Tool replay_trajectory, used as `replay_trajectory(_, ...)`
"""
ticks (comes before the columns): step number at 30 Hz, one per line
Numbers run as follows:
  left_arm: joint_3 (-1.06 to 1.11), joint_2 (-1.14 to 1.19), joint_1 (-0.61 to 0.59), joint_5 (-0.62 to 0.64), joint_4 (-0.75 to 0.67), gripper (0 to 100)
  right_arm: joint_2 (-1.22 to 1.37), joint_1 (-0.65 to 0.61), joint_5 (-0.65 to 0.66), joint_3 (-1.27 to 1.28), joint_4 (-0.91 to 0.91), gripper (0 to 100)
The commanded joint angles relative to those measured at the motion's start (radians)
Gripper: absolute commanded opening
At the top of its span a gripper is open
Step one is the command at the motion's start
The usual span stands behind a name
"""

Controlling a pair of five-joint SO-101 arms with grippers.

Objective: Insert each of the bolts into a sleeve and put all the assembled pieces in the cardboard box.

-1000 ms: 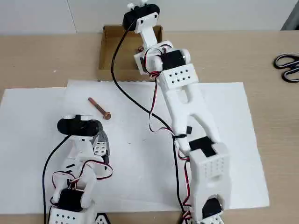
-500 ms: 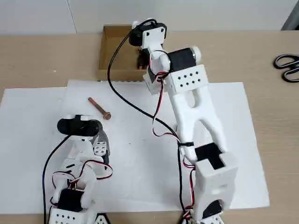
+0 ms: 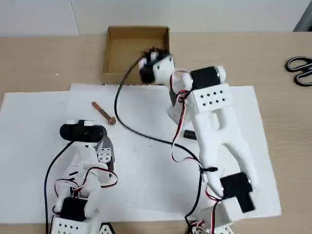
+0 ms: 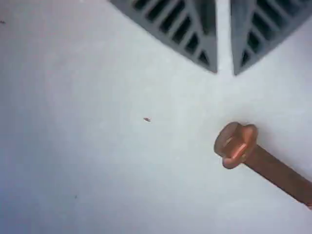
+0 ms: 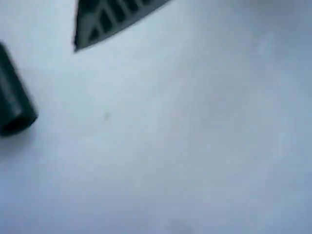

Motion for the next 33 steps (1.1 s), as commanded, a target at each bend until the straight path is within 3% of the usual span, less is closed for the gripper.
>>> replay_trajectory(1,-0.005,-0.009,-0.006,-0.003,0.011,1,-0.061,0.01,0.127,0.075,-0.015,18.0)
replay_trajectory(14,-0.005,-0.009,-0.006,-0.003,0.012,1,-0.059,0.074,0.382,0.29,-0.246,18.0)
replay_trajectory(33,-0.005,-0.009,-0.008,-0.003,0.012,1,0.076,0.107,0.445,0.407,-0.444,18.0)
